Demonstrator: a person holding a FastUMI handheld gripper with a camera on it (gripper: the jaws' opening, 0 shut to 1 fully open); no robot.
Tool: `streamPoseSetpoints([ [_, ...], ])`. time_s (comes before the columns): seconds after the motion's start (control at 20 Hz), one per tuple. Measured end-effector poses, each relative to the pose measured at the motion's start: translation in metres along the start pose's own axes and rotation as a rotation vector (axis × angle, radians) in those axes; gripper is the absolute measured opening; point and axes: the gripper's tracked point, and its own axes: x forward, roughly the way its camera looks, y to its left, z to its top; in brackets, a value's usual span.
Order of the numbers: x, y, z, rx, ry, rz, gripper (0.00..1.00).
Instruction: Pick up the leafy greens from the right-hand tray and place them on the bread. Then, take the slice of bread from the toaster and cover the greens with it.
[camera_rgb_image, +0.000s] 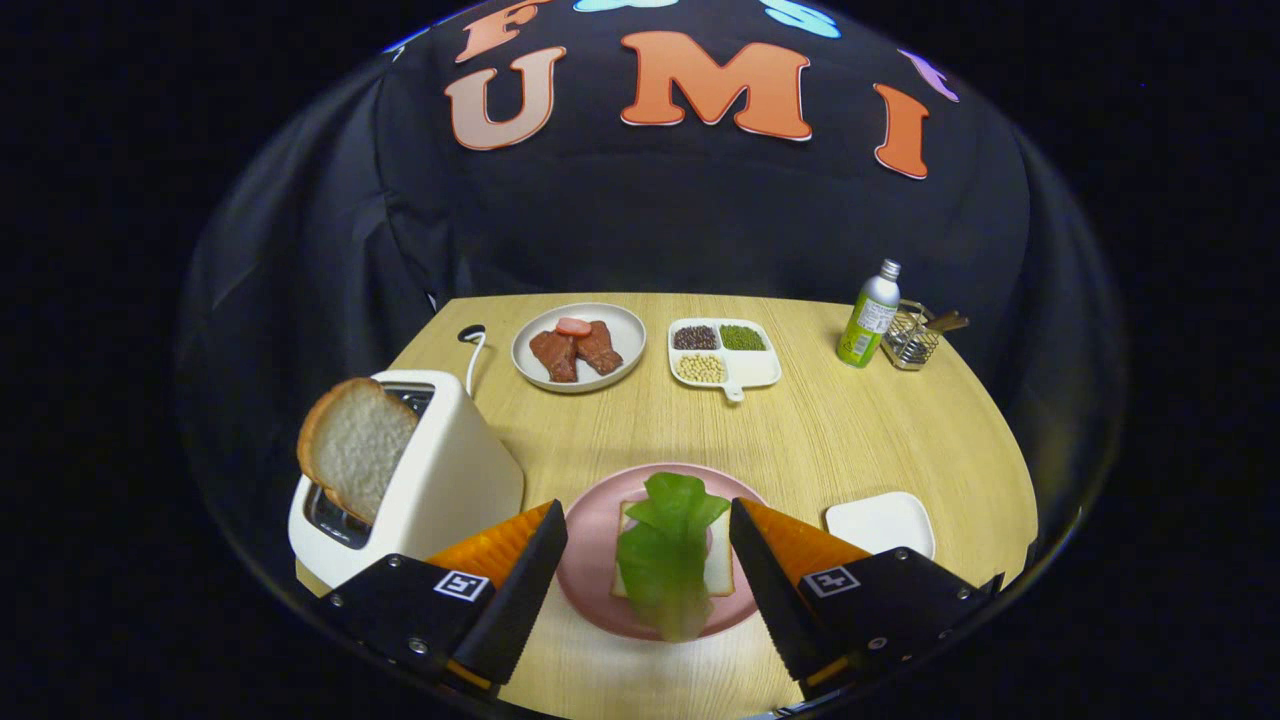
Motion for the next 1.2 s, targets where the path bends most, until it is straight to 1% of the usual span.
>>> streamPoseSetpoints([
  [0.15,-0.015,0.032,0.022,-0.024,-0.041,0.03,0.98],
  [0.3,-0.028,0.074,0.036,-0.042,-0.07,0.098,0.98],
  [0.45,-0.035,0.11,0.046,-0.102,-0.108,0.13,0.98],
  [0.6,-0.031,0.145,0.042,-0.132,-0.107,0.177,0.98],
  [0.75,-0.022,0.168,0.033,-0.148,-0.073,0.198,0.98],
  [0.85,-0.017,0.174,0.027,-0.166,-0.055,0.181,0.98],
  [0.95,-0.014,0.177,0.022,-0.171,-0.039,0.17,0.89],
  [1.0,-0.012,0.179,0.02,-0.164,-0.031,0.174,0.78],
  [1.05,-0.011,0.181,0.018,-0.162,-0.021,0.177,0.73],
  [1.1,-0.011,0.181,0.017,-0.16,-0.015,0.176,0.61],
  [1.15,-0.011,0.18,0.017,-0.16,-0.014,0.168,0.54],
  [1.2,-0.011,0.178,0.018,-0.166,-0.015,0.163,0.37],
])
